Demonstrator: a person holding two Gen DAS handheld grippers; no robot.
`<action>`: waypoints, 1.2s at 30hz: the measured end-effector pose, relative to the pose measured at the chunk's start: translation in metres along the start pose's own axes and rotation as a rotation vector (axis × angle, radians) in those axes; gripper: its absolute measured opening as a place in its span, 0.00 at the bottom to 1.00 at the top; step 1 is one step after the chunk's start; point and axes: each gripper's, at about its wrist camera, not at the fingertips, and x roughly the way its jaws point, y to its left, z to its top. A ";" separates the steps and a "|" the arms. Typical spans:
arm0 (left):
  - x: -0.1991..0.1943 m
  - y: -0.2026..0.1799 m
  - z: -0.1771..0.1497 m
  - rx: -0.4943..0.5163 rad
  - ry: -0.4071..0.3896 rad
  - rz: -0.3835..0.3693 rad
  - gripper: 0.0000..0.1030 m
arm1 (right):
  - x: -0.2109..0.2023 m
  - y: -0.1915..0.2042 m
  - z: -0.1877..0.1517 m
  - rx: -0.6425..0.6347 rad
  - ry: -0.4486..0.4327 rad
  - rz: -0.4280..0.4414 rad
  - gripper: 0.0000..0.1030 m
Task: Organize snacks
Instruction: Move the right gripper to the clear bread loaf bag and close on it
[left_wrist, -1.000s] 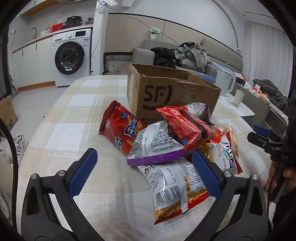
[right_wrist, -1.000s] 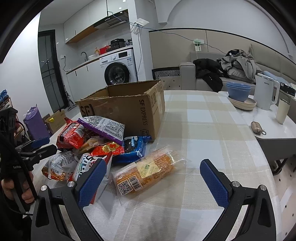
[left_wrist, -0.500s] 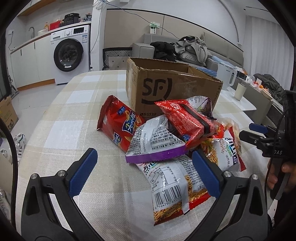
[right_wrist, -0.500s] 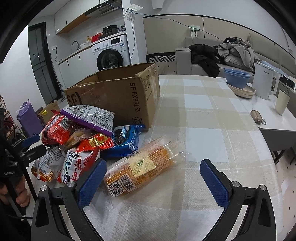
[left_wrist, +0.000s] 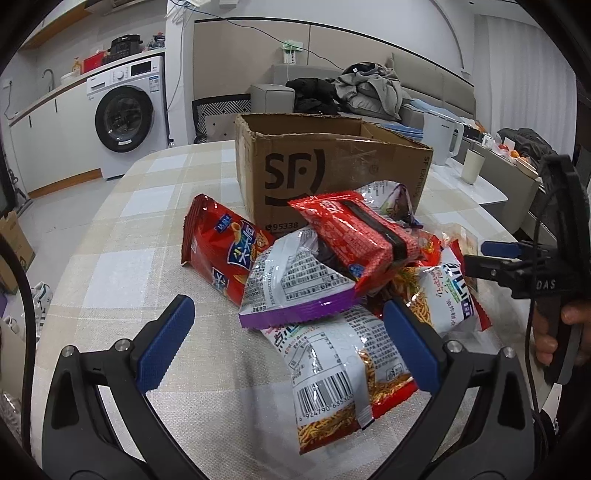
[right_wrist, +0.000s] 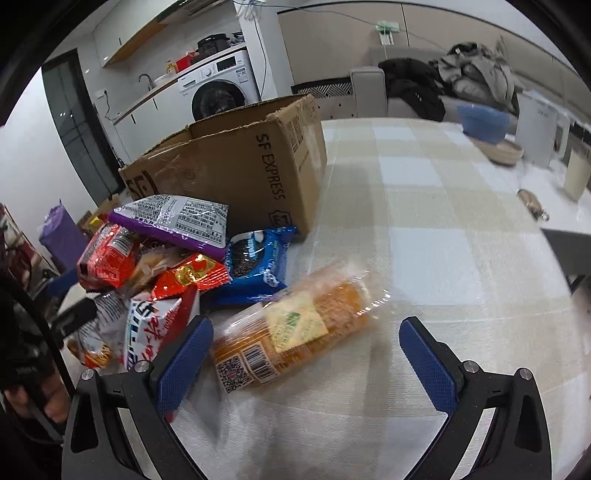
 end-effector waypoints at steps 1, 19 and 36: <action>-0.001 -0.001 0.000 0.002 0.001 -0.002 0.99 | 0.002 0.001 0.001 -0.002 0.002 -0.013 1.00; 0.001 -0.006 -0.005 0.006 0.024 -0.039 0.99 | -0.001 -0.014 0.007 0.062 0.060 -0.072 1.00; 0.009 -0.004 -0.005 0.007 0.044 -0.045 0.99 | 0.015 -0.013 0.004 0.011 0.074 -0.144 0.73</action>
